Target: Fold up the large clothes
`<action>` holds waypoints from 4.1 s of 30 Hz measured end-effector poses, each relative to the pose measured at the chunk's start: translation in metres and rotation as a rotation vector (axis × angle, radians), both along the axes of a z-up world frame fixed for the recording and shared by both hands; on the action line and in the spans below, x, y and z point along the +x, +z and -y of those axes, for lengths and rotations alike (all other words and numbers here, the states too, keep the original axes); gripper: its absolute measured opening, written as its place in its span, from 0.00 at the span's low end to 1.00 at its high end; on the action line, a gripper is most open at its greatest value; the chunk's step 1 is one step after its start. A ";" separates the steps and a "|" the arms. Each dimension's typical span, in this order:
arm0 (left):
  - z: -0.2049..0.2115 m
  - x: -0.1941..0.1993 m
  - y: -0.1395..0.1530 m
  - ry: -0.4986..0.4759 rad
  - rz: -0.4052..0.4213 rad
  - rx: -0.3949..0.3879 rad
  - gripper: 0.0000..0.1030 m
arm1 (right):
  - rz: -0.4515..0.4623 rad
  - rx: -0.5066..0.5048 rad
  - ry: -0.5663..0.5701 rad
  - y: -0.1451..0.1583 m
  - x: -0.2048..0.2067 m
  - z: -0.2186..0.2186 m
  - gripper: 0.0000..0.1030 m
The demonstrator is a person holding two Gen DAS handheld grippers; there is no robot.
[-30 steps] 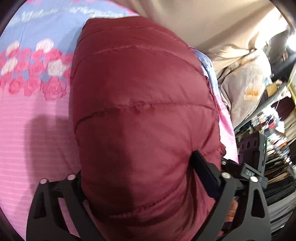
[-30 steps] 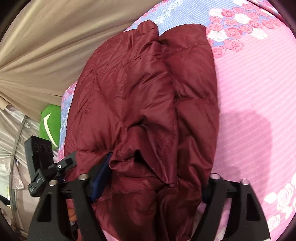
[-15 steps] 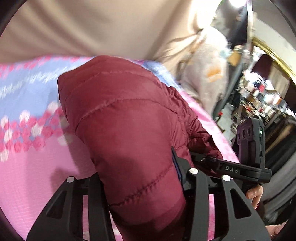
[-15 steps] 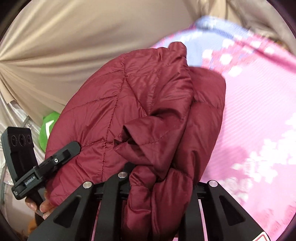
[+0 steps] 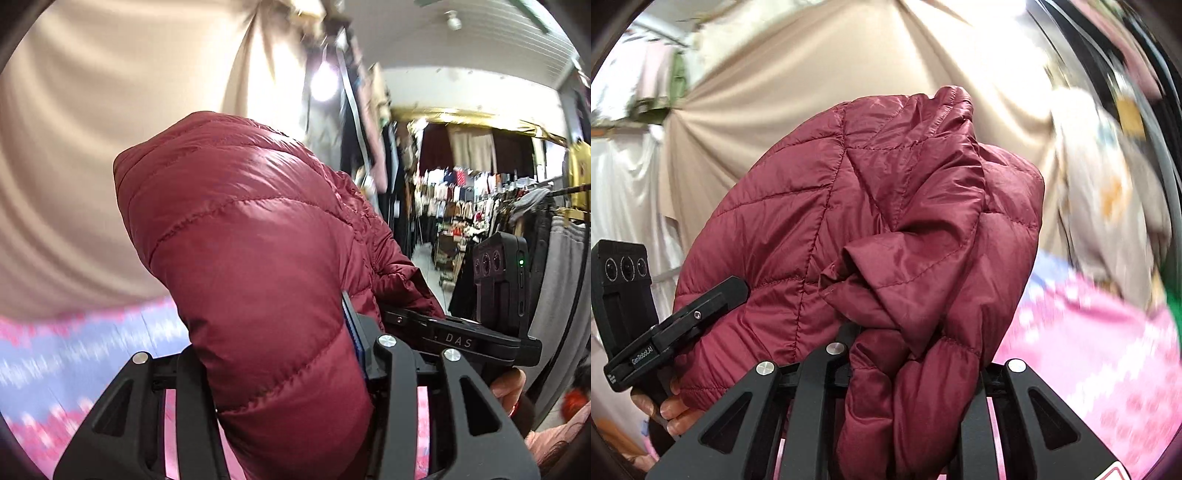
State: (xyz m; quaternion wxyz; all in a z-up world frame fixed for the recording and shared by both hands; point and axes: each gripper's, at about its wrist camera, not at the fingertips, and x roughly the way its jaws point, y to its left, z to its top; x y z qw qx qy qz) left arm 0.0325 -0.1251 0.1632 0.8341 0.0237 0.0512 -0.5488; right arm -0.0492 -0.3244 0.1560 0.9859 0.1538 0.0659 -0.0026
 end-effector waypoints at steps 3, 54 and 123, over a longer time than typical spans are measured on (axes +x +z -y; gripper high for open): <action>-0.032 -0.014 0.024 0.018 0.098 -0.064 0.42 | 0.093 -0.058 0.029 0.032 -0.013 -0.021 0.17; -0.247 0.352 -0.256 0.525 -0.759 0.021 0.95 | -0.661 0.304 0.420 -0.248 0.430 -0.142 0.66; -0.111 0.261 -0.252 0.890 -0.525 0.448 0.81 | -0.600 -0.026 0.095 -0.184 0.319 -0.099 0.00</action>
